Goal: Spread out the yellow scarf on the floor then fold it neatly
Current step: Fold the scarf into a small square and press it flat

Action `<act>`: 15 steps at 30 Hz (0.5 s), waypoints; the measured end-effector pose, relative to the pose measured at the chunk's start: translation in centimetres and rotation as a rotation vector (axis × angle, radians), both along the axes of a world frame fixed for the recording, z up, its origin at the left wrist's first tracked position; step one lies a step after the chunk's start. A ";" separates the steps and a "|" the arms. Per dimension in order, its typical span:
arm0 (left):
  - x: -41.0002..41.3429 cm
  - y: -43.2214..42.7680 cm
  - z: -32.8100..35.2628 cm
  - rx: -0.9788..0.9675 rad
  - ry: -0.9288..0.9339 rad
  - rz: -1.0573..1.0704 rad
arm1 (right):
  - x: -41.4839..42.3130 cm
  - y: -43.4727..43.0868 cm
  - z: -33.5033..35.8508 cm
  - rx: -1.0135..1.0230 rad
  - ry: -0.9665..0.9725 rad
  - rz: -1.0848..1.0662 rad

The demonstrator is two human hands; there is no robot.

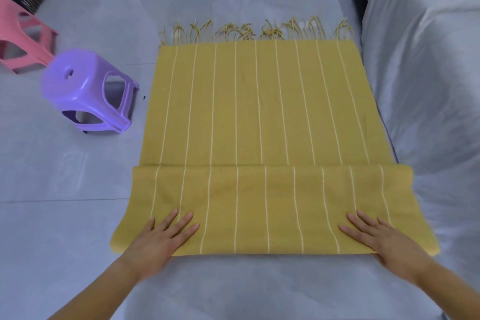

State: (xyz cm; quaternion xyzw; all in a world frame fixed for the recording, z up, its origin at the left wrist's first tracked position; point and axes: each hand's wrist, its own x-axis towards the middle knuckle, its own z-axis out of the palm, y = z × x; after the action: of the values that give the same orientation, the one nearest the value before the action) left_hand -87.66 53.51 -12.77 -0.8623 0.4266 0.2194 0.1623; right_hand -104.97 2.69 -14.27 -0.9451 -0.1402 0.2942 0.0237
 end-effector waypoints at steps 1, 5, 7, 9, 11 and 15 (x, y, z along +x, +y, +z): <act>-1.1 0.2 0.5 0.019 0.022 -0.012 | -1.2 0.1 0.3 0.015 0.051 0.042; -5.6 2.1 2.1 0.108 0.183 0.078 | -5.9 1.1 0.9 0.038 0.192 0.019; -7.6 2.3 3.4 0.161 0.319 0.071 | -7.8 1.8 1.5 0.048 0.218 -0.020; -9.2 2.2 5.1 0.162 0.464 0.096 | -9.8 2.2 2.5 0.047 0.159 0.049; -11.4 1.7 6.4 0.189 0.597 0.116 | -11.3 2.3 3.2 0.031 0.117 0.120; -13.0 1.5 8.1 0.138 0.518 0.101 | -12.3 2.1 5.4 -0.009 0.171 0.066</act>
State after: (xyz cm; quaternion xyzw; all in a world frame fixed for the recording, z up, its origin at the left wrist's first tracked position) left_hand -100.63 54.97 -4.69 -0.7844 0.3945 0.4692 0.0949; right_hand -117.24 4.78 -8.87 -0.9116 -0.1675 0.3749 0.0218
